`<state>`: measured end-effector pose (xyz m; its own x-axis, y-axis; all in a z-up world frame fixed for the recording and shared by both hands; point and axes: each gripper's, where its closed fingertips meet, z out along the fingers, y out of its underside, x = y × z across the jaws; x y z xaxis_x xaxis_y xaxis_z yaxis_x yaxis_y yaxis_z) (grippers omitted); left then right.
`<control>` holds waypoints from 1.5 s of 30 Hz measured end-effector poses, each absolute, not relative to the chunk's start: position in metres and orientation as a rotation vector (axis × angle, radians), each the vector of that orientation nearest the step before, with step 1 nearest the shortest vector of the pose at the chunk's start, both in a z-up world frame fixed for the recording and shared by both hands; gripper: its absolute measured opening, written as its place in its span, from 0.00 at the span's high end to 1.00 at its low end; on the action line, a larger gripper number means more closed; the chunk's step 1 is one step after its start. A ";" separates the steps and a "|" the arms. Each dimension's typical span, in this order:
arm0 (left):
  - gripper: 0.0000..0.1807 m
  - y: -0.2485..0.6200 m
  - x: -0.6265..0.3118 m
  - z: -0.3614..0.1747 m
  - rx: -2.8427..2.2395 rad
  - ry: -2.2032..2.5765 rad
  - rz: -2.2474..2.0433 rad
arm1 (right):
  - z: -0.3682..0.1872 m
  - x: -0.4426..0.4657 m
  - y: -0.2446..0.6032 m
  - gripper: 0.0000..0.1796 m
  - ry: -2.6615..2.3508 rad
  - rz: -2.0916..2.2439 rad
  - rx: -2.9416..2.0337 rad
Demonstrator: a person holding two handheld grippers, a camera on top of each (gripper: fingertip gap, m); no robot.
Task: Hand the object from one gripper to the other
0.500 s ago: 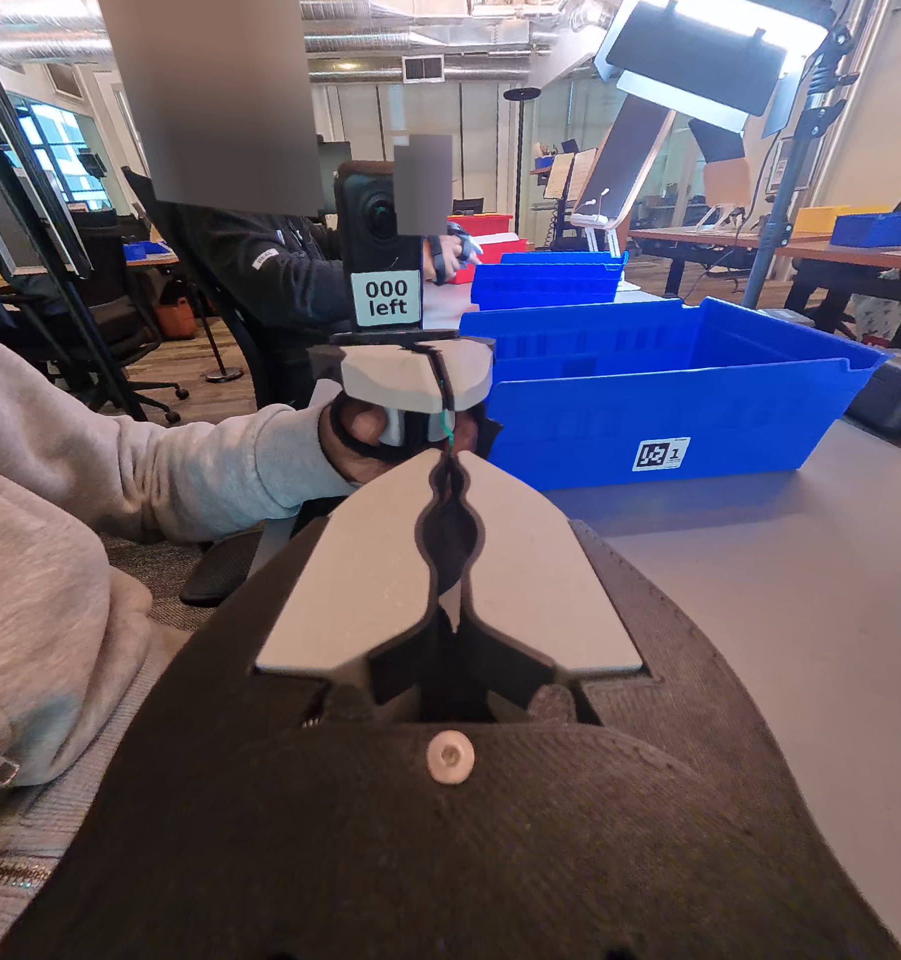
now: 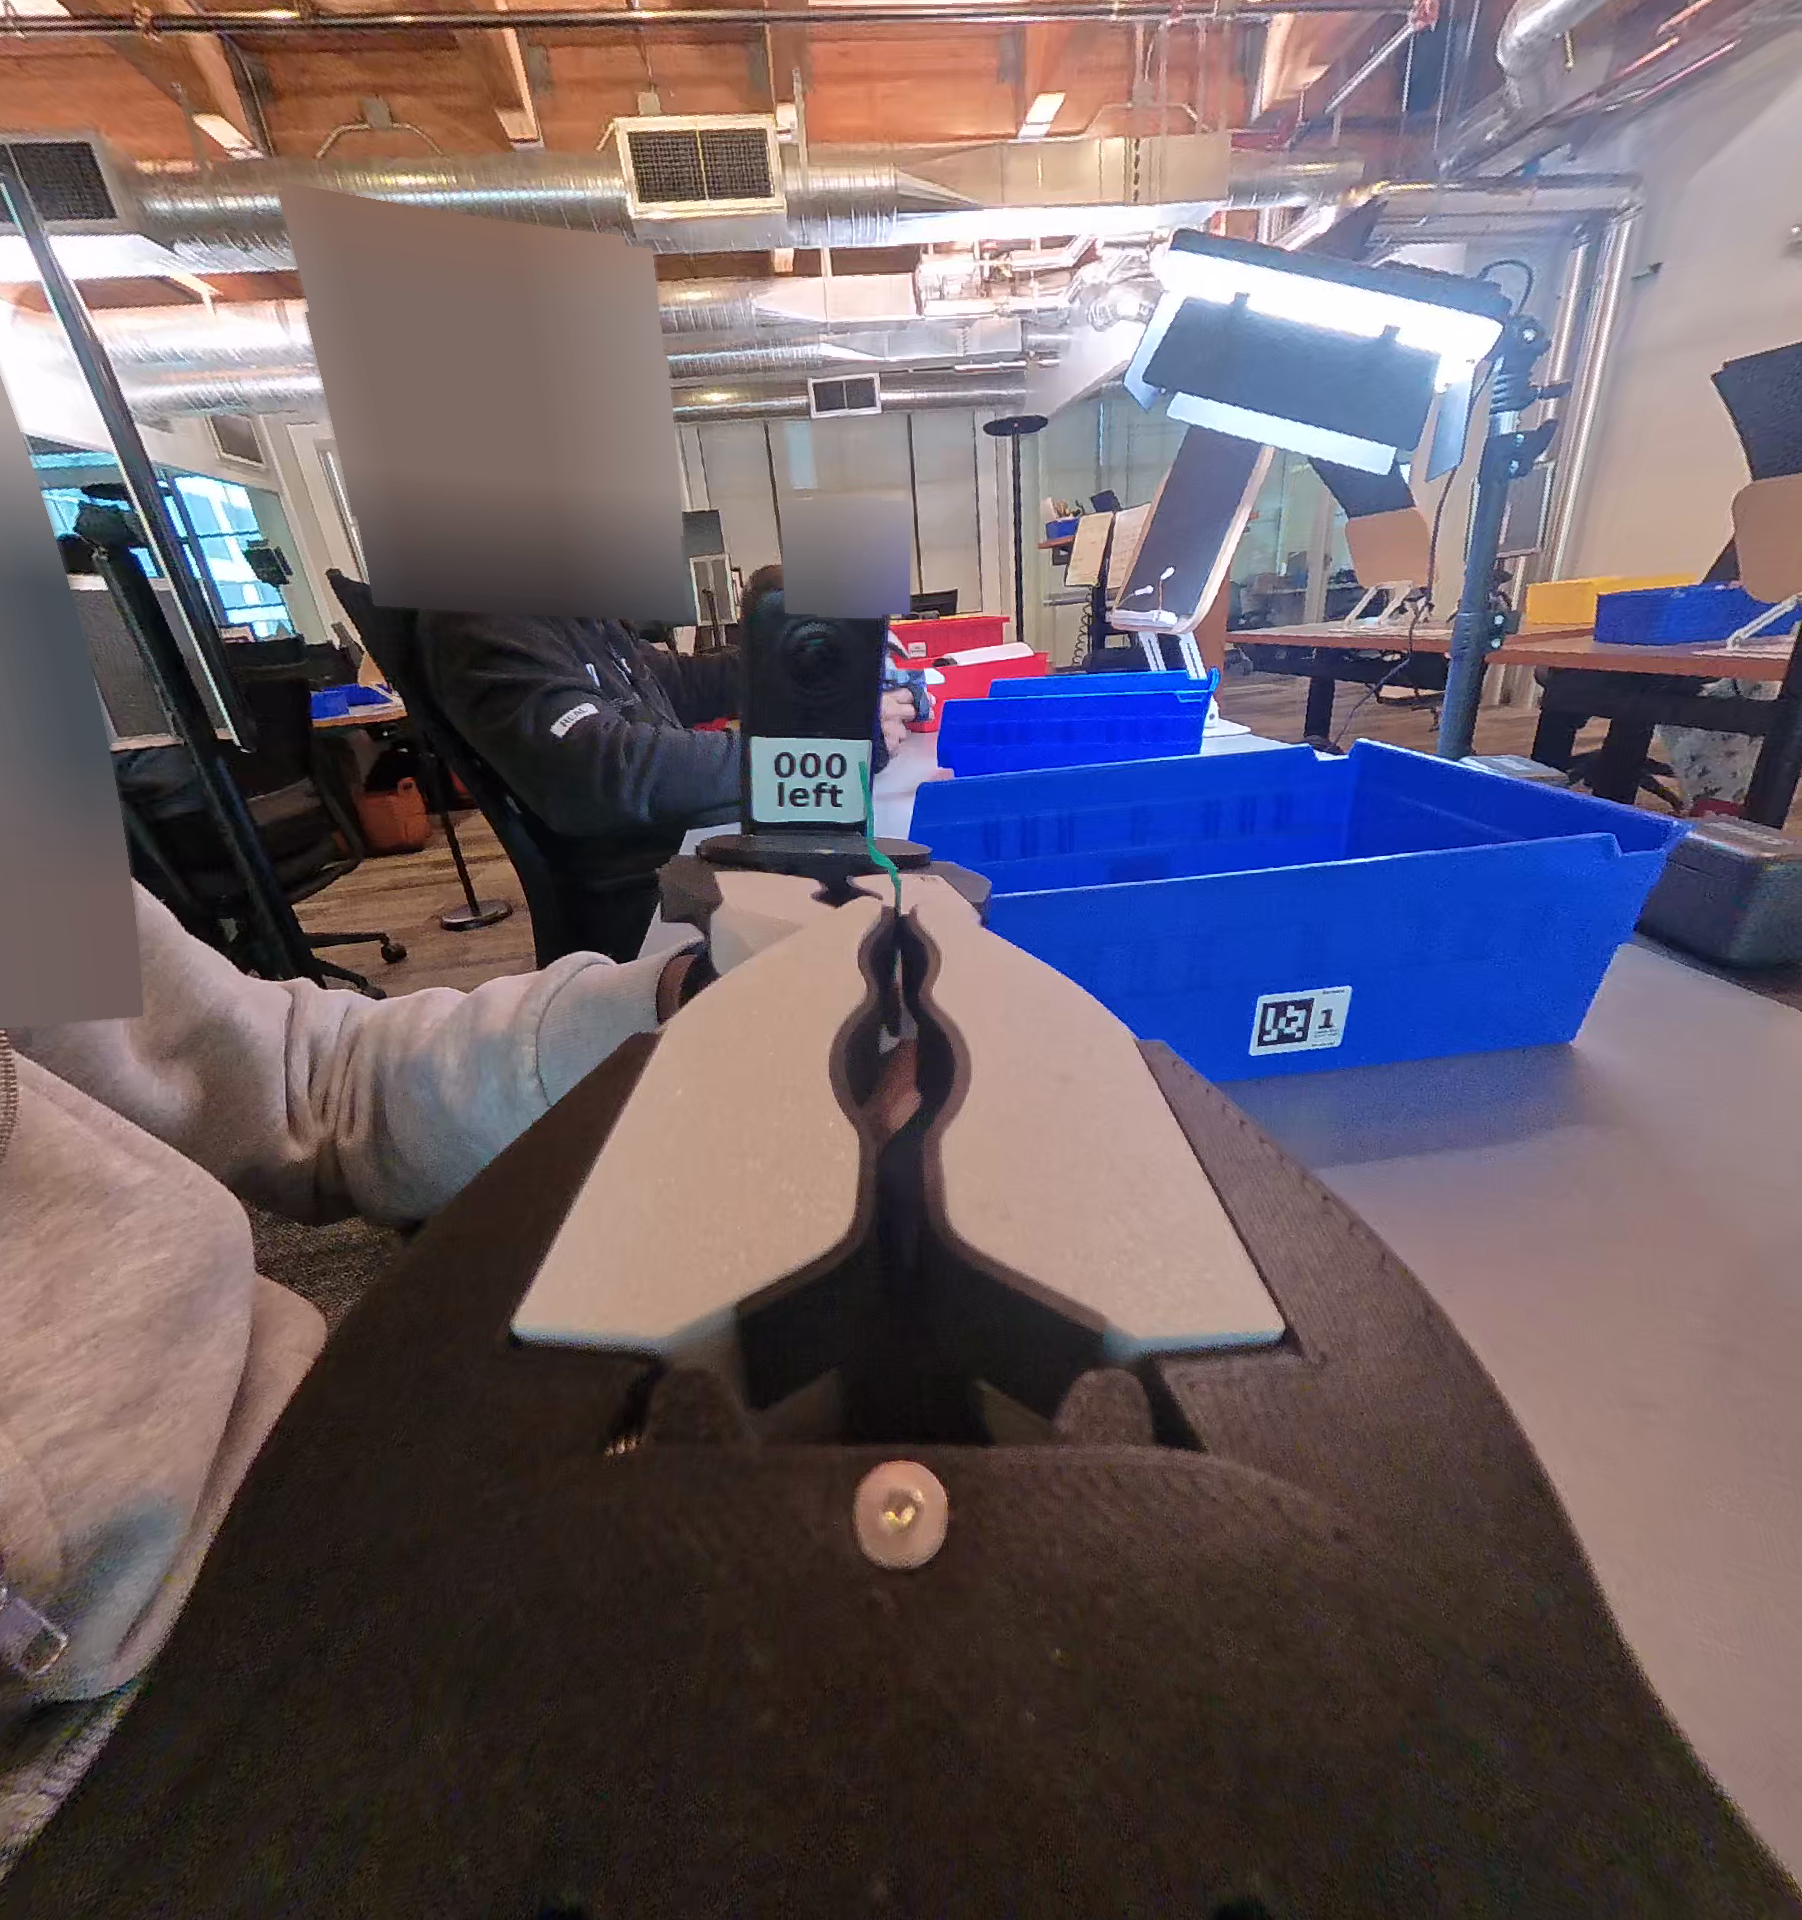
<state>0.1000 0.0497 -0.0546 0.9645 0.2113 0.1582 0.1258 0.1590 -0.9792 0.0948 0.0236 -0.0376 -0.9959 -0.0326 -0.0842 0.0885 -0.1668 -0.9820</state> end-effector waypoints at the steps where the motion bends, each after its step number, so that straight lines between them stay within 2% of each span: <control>1: 1.00 0.049 0.100 -0.055 -1.417 -0.285 0.059 | -0.037 0.095 0.024 1.00 1.968 -2.341 0.062; 9: 1.00 0.033 0.089 -0.041 -1.333 -0.334 0.127 | -0.048 0.090 0.021 0.91 1.986 -2.189 0.158; 11: 1.00 0.032 0.089 -0.041 -1.327 -0.339 0.122 | -0.056 0.091 0.018 0.92 2.032 -2.128 0.161; 12: 1.00 0.033 0.089 -0.042 -1.334 -0.340 0.117 | -0.057 0.094 0.017 0.98 2.040 -2.117 0.138; 13: 1.00 0.033 0.089 -0.042 -1.331 -0.340 0.113 | -0.057 0.096 0.017 0.99 2.042 -2.125 0.119; 15: 0.99 0.033 0.089 -0.042 -1.328 -0.345 0.111 | -0.057 0.096 0.017 0.99 2.055 -2.143 0.109; 18: 0.92 0.036 0.088 -0.045 -1.348 -0.354 0.108 | -0.052 0.093 0.019 0.99 2.014 -2.170 0.140; 20: 0.90 0.039 0.089 -0.050 -1.380 -0.357 0.099 | -0.047 0.087 0.022 0.99 1.970 -2.215 0.178; 30: 0.93 0.051 0.100 -0.056 -1.388 -0.350 -0.091 | -0.040 0.094 0.021 0.99 1.918 -2.316 0.096; 33: 0.99 0.051 0.104 -0.054 -1.366 -0.327 -0.137 | -0.039 0.096 0.021 0.99 1.889 -2.312 0.097; 45: 1.00 0.034 0.090 -0.038 -1.317 -0.306 0.193 | -0.039 0.087 0.023 0.99 1.854 -2.284 0.194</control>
<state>0.0899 0.0338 -0.0381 0.9441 0.3105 0.1110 0.0340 0.2432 -0.9694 0.0870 0.0234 -0.0389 -0.9727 -0.0671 -0.2222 0.2313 -0.1979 -0.9525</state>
